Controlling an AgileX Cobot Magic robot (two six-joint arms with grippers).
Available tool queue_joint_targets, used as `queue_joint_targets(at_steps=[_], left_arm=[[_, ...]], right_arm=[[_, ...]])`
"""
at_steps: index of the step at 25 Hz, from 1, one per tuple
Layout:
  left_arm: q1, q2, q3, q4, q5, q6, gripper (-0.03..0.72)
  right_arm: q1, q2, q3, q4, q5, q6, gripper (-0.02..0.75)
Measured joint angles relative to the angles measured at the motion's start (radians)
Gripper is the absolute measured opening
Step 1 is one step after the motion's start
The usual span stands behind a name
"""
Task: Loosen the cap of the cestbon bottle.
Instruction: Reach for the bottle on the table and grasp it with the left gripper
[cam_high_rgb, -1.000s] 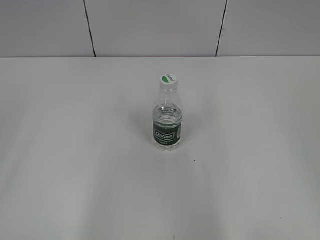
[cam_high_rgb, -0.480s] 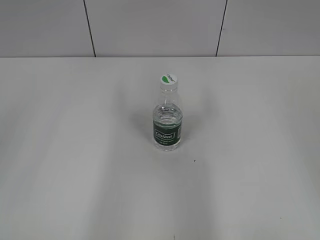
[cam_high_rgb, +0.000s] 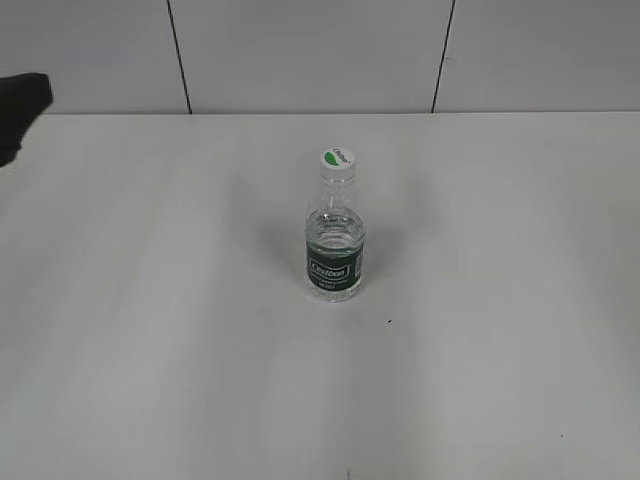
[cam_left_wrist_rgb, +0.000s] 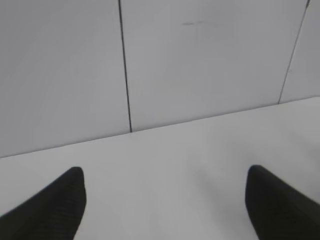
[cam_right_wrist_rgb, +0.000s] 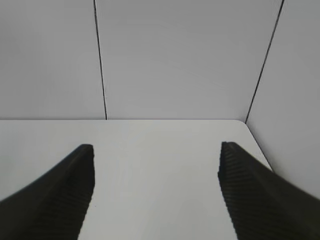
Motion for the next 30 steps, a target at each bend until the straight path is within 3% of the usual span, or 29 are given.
queue_joint_targets(at_steps=[9,20,26,30], left_arm=[[-0.118,0.348,0.005,0.080,-0.324,0.000,0.589],[-0.127,0.648,-0.017,0.498,-0.646,-0.198,0.589],[-0.112,0.765,-0.146,0.780,-0.663,-0.384,0.589],[-0.112,0.835,-0.200,0.848,-0.702,-0.409,0.589]], right_arm=[[0.000,0.222,-0.180,0.000,0.235,-0.041,0.589],[0.014,0.423,-0.420,0.106,0.561,-0.206,0.589],[0.112,0.525,-0.513,0.108,0.612,-0.226,0.555],[0.189,0.593,-0.560,0.108,0.620,-0.229,0.540]])
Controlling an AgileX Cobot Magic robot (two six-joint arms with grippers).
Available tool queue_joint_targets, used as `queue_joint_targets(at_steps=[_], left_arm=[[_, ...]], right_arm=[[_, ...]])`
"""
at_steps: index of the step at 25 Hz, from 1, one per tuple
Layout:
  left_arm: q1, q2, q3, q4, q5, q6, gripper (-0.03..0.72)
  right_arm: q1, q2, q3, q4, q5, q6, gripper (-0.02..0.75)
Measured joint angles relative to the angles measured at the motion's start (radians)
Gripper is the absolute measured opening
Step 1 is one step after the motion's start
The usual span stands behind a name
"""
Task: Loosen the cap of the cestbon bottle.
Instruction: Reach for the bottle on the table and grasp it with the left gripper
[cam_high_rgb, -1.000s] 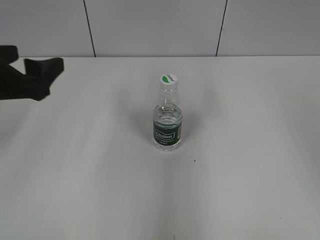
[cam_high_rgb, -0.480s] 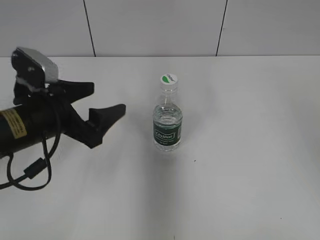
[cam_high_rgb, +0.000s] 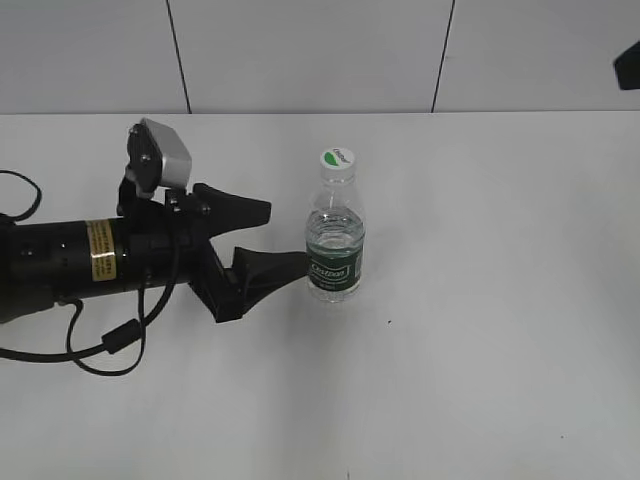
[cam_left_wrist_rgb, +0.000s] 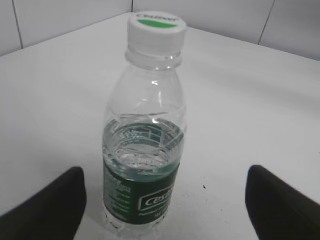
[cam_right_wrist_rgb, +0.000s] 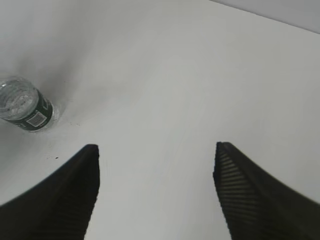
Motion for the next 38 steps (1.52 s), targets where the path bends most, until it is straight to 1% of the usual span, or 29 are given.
queue_joint_targets(at_steps=[4,7,14,18,20,23,28,32,38], left_arm=[[0.001,0.073,-0.044,0.035,-0.011,-0.003,0.589],[0.001,0.112,-0.079,0.047,-0.018,-0.003,0.589],[0.001,0.171,-0.153,0.055,-0.033,-0.003,0.589],[0.001,0.208,-0.187,0.058,-0.034,-0.003,0.589],[0.001,0.224,-0.207,0.059,-0.034,-0.003,0.589],[0.001,0.242,-0.228,0.060,-0.035,-0.003,0.589],[-0.001,0.246,-0.260,0.069,-0.036,-0.003,0.589],[-0.015,0.267,-0.287,0.079,-0.033,-0.003,0.589],[-0.021,0.324,-0.320,0.083,-0.040,-0.003,0.589]], right_arm=[[0.083,0.080,-0.067,-0.001,0.038,0.000,0.537],[0.125,0.161,-0.136,-0.002,0.091,0.000,0.536],[0.133,0.311,-0.296,-0.001,0.240,0.009,0.536],[0.133,0.388,-0.424,-0.001,0.374,0.077,0.536],[0.133,0.435,-0.490,-0.001,0.404,0.103,0.536],[0.155,0.487,-0.563,-0.029,0.413,0.121,0.536],[0.251,0.530,-0.616,-0.098,0.421,0.138,0.536],[0.300,0.569,-0.648,-0.104,0.424,0.150,0.536],[0.331,0.581,-0.664,-0.099,0.424,0.153,0.536]])
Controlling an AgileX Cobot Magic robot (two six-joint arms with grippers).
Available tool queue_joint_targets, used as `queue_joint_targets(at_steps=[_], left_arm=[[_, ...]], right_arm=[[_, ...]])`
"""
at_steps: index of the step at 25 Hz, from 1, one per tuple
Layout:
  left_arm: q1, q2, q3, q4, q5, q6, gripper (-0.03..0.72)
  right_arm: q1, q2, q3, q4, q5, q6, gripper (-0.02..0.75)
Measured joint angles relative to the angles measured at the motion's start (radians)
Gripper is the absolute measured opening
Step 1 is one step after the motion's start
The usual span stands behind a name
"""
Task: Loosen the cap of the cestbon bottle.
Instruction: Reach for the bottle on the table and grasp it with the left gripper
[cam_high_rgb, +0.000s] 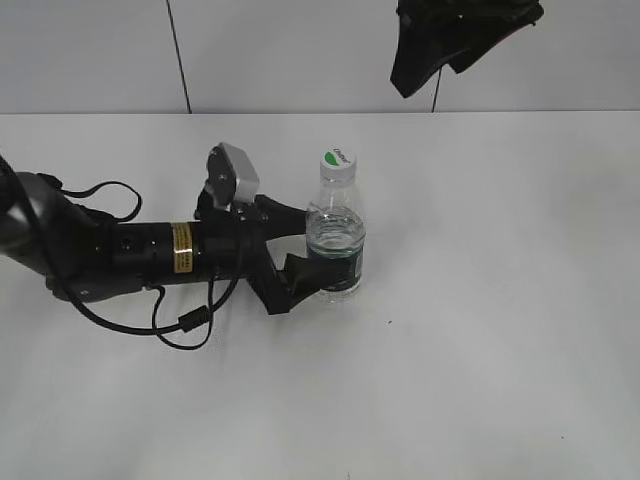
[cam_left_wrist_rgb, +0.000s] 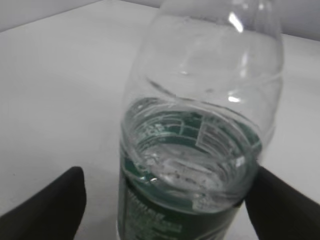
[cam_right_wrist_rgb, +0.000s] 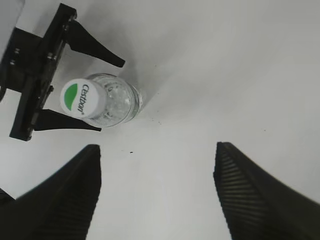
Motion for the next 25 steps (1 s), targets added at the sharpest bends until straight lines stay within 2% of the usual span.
queue_joint_targets(at_steps=[8,14,17,21,25], left_arm=[[-0.008,0.023,-0.043,0.010,-0.007,0.000,0.589],[-0.008,0.044,-0.043,0.010,-0.001,0.000,0.582],[-0.008,0.044,-0.043,0.015,-0.002,0.000,0.531],[-0.009,0.044,-0.043,0.020,-0.009,0.000,0.417],[-0.009,0.044,-0.043,0.019,-0.008,0.000,0.418]], right_arm=[[0.051,0.012,-0.001,0.022,0.001,0.000,0.536],[0.055,0.012,-0.001,0.027,0.001,0.000,0.536],[0.055,0.028,-0.002,0.033,0.001,0.000,0.536],[0.069,0.078,-0.037,0.052,0.005,0.002,0.536],[0.112,0.128,-0.112,0.036,0.005,0.012,0.536]])
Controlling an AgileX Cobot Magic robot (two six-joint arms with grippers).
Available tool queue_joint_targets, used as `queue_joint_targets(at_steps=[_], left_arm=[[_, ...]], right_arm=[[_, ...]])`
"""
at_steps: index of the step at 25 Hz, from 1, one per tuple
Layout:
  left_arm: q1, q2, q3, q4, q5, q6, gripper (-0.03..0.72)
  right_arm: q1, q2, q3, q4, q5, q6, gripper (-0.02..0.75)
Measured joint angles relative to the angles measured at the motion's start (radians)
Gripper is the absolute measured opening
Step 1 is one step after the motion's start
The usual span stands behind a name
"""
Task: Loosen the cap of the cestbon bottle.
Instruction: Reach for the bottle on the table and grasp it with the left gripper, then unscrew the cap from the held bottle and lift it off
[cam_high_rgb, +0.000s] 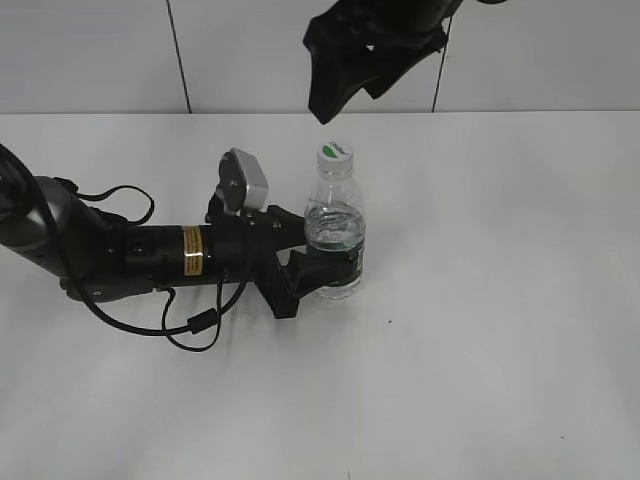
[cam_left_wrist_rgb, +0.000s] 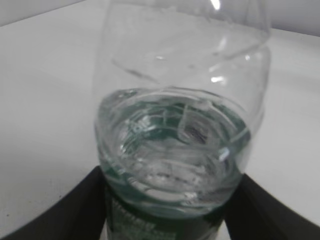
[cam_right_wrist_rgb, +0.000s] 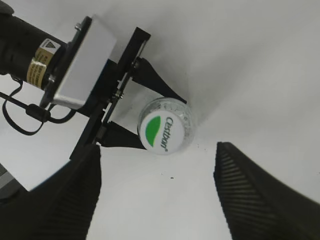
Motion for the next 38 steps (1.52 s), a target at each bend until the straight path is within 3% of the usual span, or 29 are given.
queue_joint_targets(at_steps=[13,38], left_arm=[[0.000,0.000,0.000,0.002,0.004,0.076,0.418],[0.000,0.000,0.000,0.001,0.007,0.079,0.417]], right_arm=[[0.029,0.043,0.031,-0.071,0.000,0.091,0.536],[0.029,0.093,0.043,-0.025,0.000,0.092,0.499]])
